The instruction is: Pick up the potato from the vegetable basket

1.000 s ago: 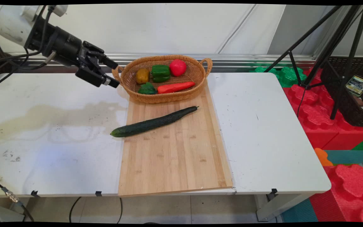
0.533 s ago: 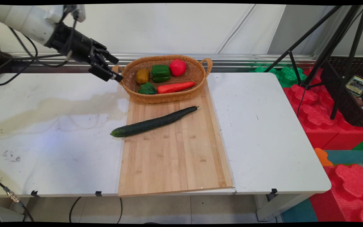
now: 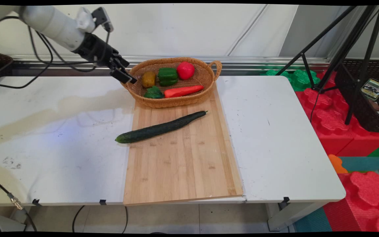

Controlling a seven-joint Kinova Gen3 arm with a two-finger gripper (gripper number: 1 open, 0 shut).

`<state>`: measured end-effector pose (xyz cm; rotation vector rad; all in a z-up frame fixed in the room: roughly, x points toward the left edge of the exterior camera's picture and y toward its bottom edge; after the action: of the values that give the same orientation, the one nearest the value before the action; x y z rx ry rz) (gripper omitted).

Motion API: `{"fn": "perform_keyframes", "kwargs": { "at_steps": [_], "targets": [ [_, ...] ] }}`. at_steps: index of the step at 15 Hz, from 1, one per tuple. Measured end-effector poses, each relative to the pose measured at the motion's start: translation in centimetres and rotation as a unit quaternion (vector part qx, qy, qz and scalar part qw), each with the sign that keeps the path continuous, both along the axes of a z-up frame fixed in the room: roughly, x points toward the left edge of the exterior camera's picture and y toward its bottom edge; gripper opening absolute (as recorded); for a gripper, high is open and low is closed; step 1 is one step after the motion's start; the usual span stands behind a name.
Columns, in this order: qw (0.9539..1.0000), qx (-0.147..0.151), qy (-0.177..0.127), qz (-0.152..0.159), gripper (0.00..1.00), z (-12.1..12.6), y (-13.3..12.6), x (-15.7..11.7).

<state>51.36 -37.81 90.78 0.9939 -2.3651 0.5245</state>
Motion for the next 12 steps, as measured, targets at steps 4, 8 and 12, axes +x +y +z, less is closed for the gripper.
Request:
{"fn": "perform_keyframes", "kwargs": {
  "at_steps": [4,8,12],
  "targets": [
    [0.9995,0.002,-0.018,0.026,1.0,-1.7,-3.0,-0.8],
    [0.9986,0.004,-0.03,0.042,1.0,-3.2,-5.5,-1.5],
    [0.9977,0.011,-0.038,0.055,1.0,-4.8,-7.7,-2.4]
  ]
}}
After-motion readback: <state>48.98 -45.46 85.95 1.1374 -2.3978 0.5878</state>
